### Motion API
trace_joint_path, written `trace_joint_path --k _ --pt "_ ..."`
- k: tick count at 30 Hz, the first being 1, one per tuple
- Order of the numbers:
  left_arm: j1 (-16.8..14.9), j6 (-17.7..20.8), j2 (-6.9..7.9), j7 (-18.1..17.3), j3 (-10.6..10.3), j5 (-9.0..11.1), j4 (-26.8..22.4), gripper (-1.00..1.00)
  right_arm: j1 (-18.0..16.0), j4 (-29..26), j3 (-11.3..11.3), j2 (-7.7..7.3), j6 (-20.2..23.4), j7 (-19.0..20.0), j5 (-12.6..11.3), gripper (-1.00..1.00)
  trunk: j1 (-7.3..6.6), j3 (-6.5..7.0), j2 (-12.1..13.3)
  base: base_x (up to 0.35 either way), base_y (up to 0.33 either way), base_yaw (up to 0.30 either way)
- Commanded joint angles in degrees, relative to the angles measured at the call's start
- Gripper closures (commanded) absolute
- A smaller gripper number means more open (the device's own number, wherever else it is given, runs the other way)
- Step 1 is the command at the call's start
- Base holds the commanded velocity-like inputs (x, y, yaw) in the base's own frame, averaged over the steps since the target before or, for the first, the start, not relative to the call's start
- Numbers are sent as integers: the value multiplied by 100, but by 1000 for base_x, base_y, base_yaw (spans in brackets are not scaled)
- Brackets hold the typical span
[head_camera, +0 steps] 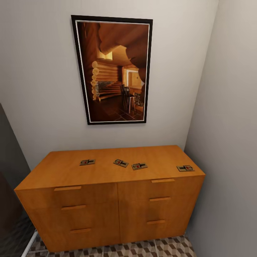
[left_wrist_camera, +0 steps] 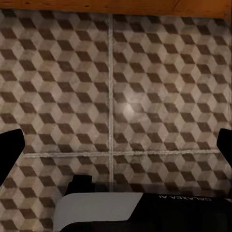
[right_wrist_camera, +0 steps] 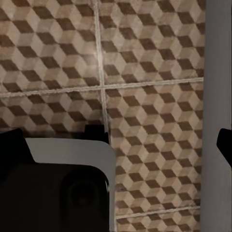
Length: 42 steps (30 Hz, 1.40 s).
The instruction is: Take the four mousetraps from the cabinet in the bathroom and place them on the bathroom floor. Make sure all four end up on the same floor surface, and ensure that at least two of them are either under or directly next to the same bathroom sink.
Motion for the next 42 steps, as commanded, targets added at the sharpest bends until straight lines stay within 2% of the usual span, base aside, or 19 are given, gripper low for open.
trace_joint_path --k 1,8,19,20,30,42 --pt "1 85 -1 5 -9 52 -148 -100 0 -131 1 -15 97 -7 3 -100 0 -6 -4 0 0 0" --pt "1 480 -4 6 -44 38 -945 -100 -1 -792 -112 -65 559 -7 3 -100 0 -6 -4 0 0 0" --pt "1 1450 11 6 -59 25 -2672 -100 -1 -2330 -595 -136 1696 -7 3 -100 0 -6 -4 0 0 0" --pt "1 1450 11 6 -59 25 -2672 -100 -1 -2330 -595 -136 1696 -7 3 -100 0 -6 -4 0 0 0" --pt "1 2181 5 6 -198 23 -3671 -100 -1 -3597 -924 -148 2576 -7 17 -100 0 -6 -4 0 0 0" --pt "1 2572 -8 2 -485 23 -4191 -100 -5 -4512 -1033 -244 3196 -38 30 -100 0 -6 -4 0 0 0"
